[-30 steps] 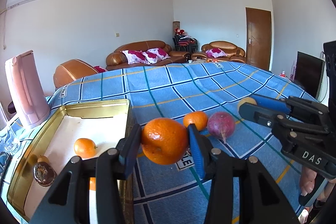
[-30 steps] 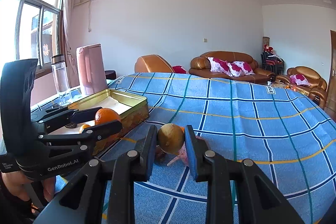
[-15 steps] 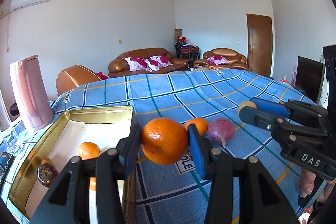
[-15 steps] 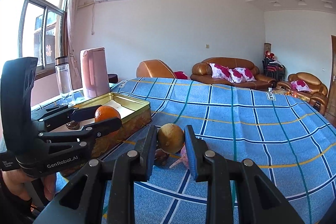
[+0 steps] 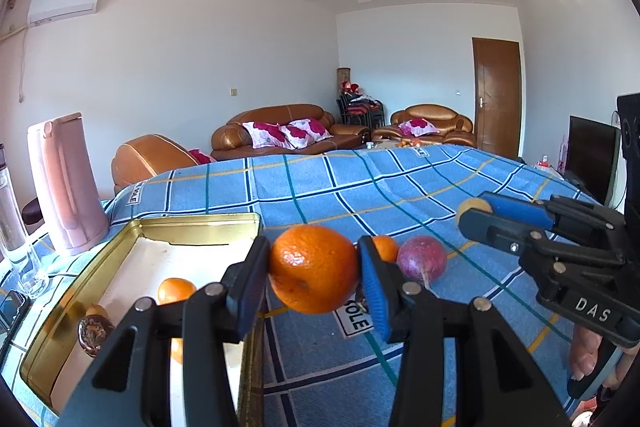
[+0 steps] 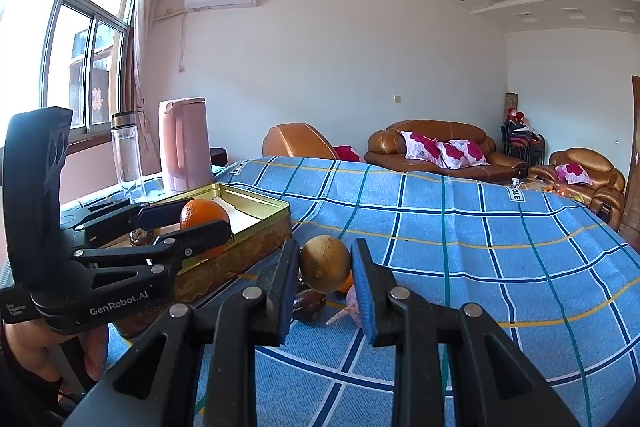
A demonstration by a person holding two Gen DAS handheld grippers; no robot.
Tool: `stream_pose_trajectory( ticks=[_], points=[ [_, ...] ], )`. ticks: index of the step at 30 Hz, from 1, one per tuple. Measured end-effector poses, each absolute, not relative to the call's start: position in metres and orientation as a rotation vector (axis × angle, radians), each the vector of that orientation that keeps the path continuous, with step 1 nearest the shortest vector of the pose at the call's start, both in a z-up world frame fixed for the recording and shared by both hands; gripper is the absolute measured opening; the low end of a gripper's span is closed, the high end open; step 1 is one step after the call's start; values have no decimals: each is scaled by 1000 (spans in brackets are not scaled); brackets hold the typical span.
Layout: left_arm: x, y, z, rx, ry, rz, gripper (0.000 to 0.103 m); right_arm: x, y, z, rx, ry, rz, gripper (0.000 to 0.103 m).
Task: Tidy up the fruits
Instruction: 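Lift and carry the large orange and tan fruit toward the gold tray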
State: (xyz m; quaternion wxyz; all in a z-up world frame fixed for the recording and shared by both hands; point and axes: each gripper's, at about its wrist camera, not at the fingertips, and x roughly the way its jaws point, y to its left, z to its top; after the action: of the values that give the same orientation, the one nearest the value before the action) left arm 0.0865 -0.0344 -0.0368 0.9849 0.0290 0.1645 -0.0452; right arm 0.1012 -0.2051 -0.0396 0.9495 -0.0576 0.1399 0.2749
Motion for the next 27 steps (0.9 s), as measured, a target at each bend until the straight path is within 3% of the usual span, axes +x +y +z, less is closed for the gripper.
stream_pose_trajectory(
  ticks=[27],
  points=[
    [73, -28, -30, 54, 265, -66, 47, 89, -191, -42, -192, 243, 578, 28]
  ],
)
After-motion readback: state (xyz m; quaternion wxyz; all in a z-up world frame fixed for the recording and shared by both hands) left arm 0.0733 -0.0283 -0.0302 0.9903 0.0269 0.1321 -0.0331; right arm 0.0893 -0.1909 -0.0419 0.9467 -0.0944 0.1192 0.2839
